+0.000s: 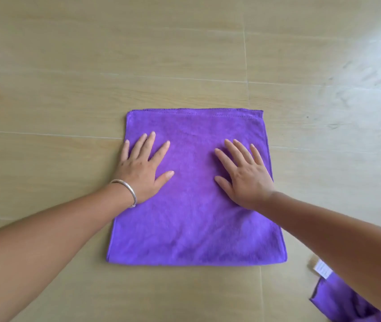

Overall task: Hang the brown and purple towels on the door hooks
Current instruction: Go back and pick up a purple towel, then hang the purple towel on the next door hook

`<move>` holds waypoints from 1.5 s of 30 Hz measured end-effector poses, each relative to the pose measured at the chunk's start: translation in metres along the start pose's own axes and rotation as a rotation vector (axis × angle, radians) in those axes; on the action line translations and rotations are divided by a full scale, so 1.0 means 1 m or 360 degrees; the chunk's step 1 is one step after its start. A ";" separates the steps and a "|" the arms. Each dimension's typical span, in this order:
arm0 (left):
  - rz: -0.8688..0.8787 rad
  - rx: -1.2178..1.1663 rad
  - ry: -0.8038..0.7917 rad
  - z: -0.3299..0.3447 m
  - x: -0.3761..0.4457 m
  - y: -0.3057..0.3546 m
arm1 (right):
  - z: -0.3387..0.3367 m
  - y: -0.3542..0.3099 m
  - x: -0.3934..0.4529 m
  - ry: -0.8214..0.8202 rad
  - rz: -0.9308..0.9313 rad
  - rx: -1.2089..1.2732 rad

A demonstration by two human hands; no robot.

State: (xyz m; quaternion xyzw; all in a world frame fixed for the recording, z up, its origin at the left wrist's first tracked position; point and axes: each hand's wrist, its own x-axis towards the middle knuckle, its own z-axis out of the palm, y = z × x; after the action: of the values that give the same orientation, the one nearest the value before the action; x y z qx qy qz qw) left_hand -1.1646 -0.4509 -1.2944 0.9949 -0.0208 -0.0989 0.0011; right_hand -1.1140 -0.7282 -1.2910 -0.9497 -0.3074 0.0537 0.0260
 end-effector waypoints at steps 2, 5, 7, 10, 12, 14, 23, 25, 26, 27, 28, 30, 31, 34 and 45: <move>0.0252 -0.0055 0.0118 0.001 -0.025 0.011 | 0.006 -0.013 -0.022 0.0141 -0.0201 0.0185; 0.0542 -0.0119 0.0138 0.020 -0.094 0.029 | 0.023 -0.025 -0.089 0.0107 -0.0594 0.0280; 0.0616 -0.0038 0.0083 0.036 -0.132 0.029 | 0.032 -0.022 -0.119 0.0024 -0.0695 0.0206; 0.0648 -0.0002 0.0053 0.043 -0.146 0.024 | 0.038 -0.015 -0.124 -0.0020 -0.0750 0.0191; 0.0655 -0.0037 0.0039 0.042 -0.143 0.024 | 0.038 -0.014 -0.122 -0.0025 -0.0813 0.0239; 0.0664 -0.0047 0.0006 0.039 -0.143 0.025 | 0.037 -0.014 -0.123 -0.0037 -0.0853 0.0273; 0.0536 -0.0167 -0.0024 0.018 -0.176 0.015 | 0.002 0.001 -0.160 -0.0052 -0.0576 0.0180; 0.0467 -0.0159 -0.0041 0.016 -0.188 0.016 | -0.005 -0.003 -0.169 -0.0061 -0.0509 0.0074; 0.0431 -0.0153 -0.0084 0.014 -0.191 0.019 | -0.009 -0.009 -0.171 -0.0064 -0.0483 0.0016; 0.0392 -0.0156 -0.0134 0.010 -0.193 0.021 | -0.012 -0.014 -0.172 -0.0099 -0.0436 -0.0016; 0.0344 -0.0164 -0.0179 0.006 -0.193 0.022 | -0.018 -0.019 -0.170 -0.0174 -0.0350 -0.0016; 0.0203 -0.0172 -0.0265 -0.003 -0.190 0.022 | -0.032 -0.026 -0.160 -0.0363 -0.0130 0.0006; 0.0141 -0.0175 -0.0297 -0.009 -0.189 0.021 | -0.041 -0.028 -0.155 -0.0407 -0.0072 0.0007; 0.0024 -0.0199 -0.0266 -0.035 -0.186 0.014 | -0.076 -0.025 -0.145 -0.0415 -0.0056 -0.0030; 0.0080 -0.0035 0.0002 -0.295 -0.163 -0.015 | -0.324 0.002 -0.104 -0.0531 -0.0118 -0.0308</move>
State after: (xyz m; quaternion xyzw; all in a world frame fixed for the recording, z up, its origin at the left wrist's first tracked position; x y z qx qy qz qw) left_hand -1.2656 -0.4293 -0.9732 0.9940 -0.0448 -0.0985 0.0145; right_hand -1.1582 -0.7957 -0.9611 -0.9137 -0.3461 0.1794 -0.1146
